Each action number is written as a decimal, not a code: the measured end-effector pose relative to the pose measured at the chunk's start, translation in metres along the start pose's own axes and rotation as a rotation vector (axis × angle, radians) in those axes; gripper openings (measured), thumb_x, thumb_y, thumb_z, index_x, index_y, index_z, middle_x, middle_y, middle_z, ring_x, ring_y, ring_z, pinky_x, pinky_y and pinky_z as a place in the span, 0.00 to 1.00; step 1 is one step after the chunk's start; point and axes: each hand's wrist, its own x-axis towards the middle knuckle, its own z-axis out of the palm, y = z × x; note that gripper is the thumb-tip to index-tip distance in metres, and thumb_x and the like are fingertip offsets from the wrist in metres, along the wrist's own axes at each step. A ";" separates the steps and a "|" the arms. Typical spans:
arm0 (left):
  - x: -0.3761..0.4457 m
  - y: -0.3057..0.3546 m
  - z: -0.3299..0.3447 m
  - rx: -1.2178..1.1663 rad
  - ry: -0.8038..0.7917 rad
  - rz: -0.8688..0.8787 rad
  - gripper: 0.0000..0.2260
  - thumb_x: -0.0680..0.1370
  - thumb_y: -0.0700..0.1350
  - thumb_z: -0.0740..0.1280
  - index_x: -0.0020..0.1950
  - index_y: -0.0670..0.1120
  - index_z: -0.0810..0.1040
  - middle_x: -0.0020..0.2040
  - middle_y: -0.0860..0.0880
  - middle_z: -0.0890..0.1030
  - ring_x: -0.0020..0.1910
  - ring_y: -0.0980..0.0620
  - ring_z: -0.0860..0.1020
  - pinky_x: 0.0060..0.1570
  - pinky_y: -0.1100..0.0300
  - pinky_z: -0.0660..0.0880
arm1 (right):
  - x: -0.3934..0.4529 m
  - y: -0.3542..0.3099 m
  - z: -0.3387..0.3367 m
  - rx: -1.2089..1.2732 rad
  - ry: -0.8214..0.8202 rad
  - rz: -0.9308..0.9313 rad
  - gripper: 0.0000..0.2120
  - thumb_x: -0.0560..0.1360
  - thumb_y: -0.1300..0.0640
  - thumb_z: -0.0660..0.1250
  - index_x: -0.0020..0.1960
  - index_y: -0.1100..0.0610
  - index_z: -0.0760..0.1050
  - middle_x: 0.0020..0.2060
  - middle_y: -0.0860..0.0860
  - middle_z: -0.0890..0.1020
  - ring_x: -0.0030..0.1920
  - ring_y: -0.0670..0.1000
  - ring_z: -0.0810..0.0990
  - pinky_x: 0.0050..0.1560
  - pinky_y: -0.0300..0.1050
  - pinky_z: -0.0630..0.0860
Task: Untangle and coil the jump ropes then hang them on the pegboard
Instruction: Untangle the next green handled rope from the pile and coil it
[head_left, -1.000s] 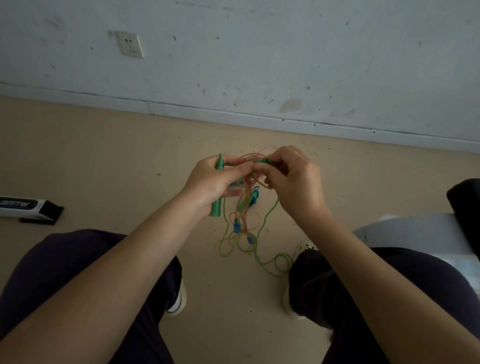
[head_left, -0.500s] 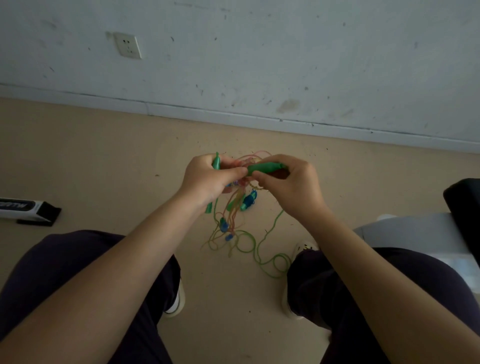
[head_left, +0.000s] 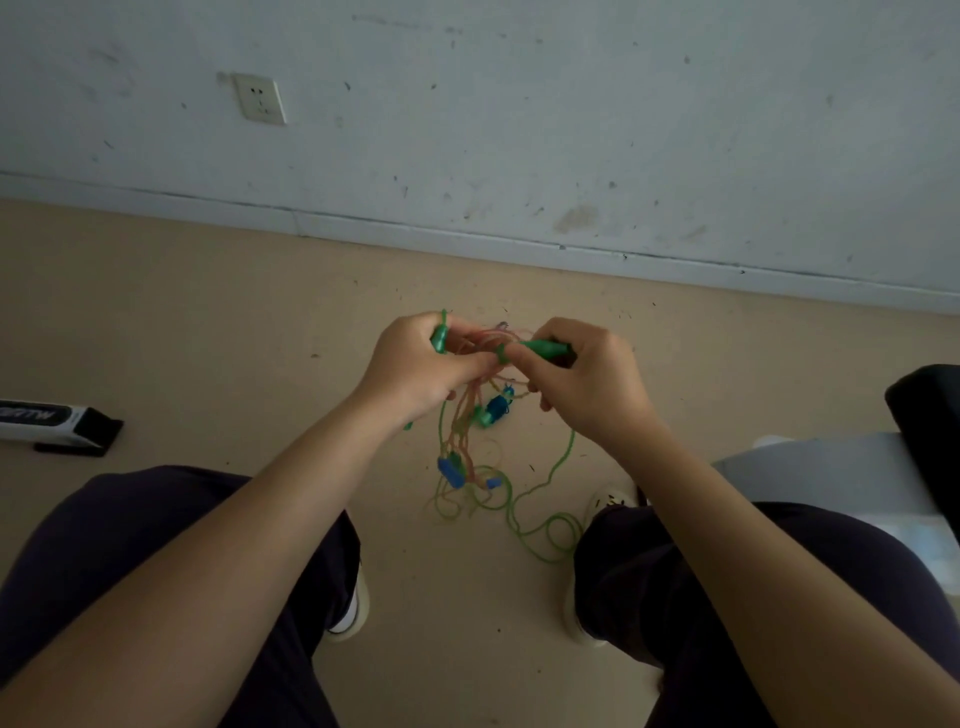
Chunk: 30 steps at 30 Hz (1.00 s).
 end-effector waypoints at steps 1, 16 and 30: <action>0.000 -0.001 0.001 0.013 0.015 0.000 0.09 0.70 0.47 0.80 0.46 0.54 0.83 0.40 0.57 0.86 0.39 0.61 0.83 0.30 0.71 0.73 | 0.000 0.000 0.000 0.021 -0.003 -0.003 0.10 0.76 0.54 0.72 0.43 0.61 0.79 0.34 0.57 0.82 0.34 0.57 0.81 0.36 0.58 0.78; 0.007 -0.008 0.006 0.146 0.030 -0.099 0.04 0.75 0.46 0.75 0.42 0.50 0.82 0.39 0.52 0.83 0.39 0.55 0.81 0.39 0.56 0.80 | 0.000 0.004 0.008 -0.202 -0.005 -0.174 0.19 0.77 0.50 0.70 0.34 0.62 0.73 0.24 0.46 0.68 0.24 0.45 0.64 0.25 0.40 0.62; -0.001 -0.005 0.007 0.353 0.048 0.069 0.06 0.75 0.46 0.74 0.48 0.44 0.81 0.43 0.49 0.83 0.42 0.51 0.81 0.39 0.57 0.77 | 0.003 0.000 -0.004 -0.187 -0.111 -0.060 0.13 0.79 0.52 0.67 0.42 0.61 0.77 0.31 0.54 0.80 0.30 0.54 0.79 0.32 0.50 0.78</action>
